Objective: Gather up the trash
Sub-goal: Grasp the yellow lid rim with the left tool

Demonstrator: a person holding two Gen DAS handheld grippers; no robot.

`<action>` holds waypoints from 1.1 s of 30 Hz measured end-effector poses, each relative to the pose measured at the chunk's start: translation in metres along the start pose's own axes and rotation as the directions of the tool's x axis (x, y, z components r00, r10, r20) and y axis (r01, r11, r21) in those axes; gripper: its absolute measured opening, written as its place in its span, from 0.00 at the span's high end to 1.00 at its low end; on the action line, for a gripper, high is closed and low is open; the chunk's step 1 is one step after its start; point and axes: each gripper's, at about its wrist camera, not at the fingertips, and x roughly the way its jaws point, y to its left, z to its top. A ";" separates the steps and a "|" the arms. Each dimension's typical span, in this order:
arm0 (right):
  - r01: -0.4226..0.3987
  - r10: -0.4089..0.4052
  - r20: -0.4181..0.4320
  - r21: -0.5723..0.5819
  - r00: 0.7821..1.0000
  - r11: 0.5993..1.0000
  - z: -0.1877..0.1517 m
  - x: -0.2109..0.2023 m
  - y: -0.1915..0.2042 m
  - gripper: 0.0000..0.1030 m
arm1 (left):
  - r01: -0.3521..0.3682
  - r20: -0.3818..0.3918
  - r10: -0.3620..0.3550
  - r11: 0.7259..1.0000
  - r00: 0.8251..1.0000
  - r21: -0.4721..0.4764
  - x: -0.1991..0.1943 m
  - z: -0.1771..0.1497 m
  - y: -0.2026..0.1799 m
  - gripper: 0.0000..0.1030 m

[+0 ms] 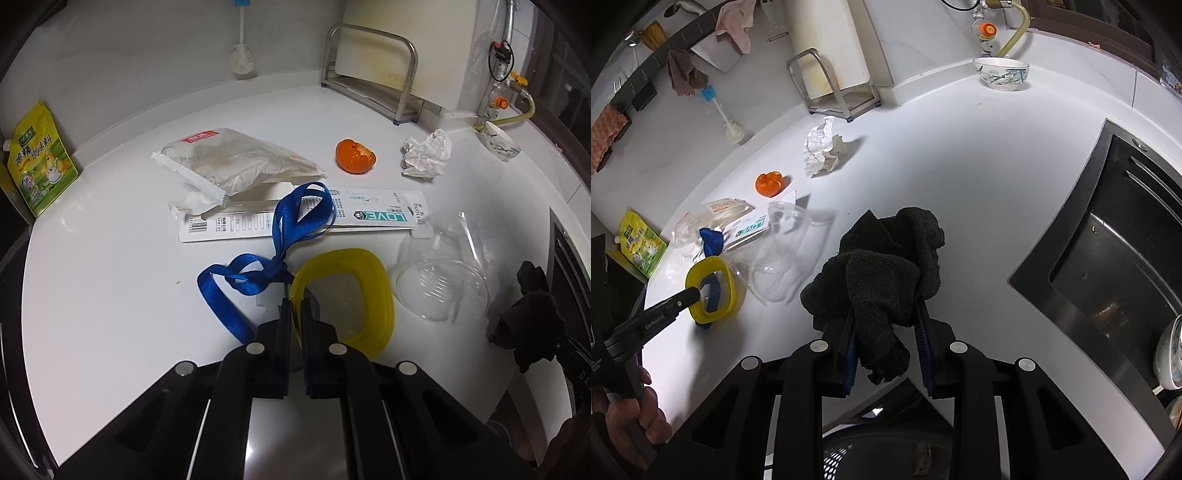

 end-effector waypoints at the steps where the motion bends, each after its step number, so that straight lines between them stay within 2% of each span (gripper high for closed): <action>1: 0.000 0.000 -0.001 0.000 1.000 1.000 -0.001 -0.002 0.000 0.74 | 0.000 0.003 0.000 1.000 1.000 0.002 -0.003 -0.001 0.001 0.95; 8: -0.007 0.007 -0.007 -0.005 1.000 1.000 -0.008 -0.009 0.004 0.74 | 0.008 0.018 -0.009 1.000 1.000 0.016 -0.020 -0.007 0.005 0.96; 16: -0.022 0.022 -0.007 -0.015 1.000 1.000 -0.014 -0.015 0.005 0.75 | 0.036 0.005 -0.036 0.999 0.999 -0.017 -0.022 -0.015 0.011 0.96; 17: -0.023 0.023 -0.006 -0.015 1.000 1.000 -0.014 -0.016 0.005 0.74 | 0.040 0.007 -0.040 0.999 0.999 -0.025 -0.022 -0.015 0.011 0.93; 19: -0.025 0.025 -0.002 -0.010 1.000 1.000 -0.015 -0.016 0.004 0.74 | 0.036 0.009 -0.036 0.999 0.999 -0.027 -0.023 -0.015 0.007 0.80; 21: -0.027 0.027 0.000 -0.005 1.000 1.000 -0.015 -0.016 0.002 0.74 | 0.027 0.018 -0.027 0.999 0.999 -0.020 -0.023 -0.016 0.002 0.53; 22: -0.027 0.027 0.001 -0.002 1.000 1.000 -0.016 -0.016 0.000 0.74 | 0.024 0.027 -0.024 1.000 0.999 -0.017 -0.023 -0.016 -0.001 0.48; 23: -0.026 0.026 0.002 0.001 1.000 1.000 -0.016 -0.017 -0.002 0.74 | 0.023 0.032 -0.022 1.000 0.999 -0.015 -0.023 -0.016 -0.003 0.45; 29: -0.026 0.026 0.009 0.027 1.000 0.999 -0.016 -0.017 -0.014 0.75 | 0.012 0.001 -0.012 1.000 1.000 -0.001 -0.008 -0.016 -0.023 0.37; 33: -0.029 0.028 0.016 0.038 0.999 0.999 -0.015 -0.018 -0.021 0.74 | -0.027 -0.008 0.027 1.000 1.000 0.003 0.004 -0.016 -0.036 0.33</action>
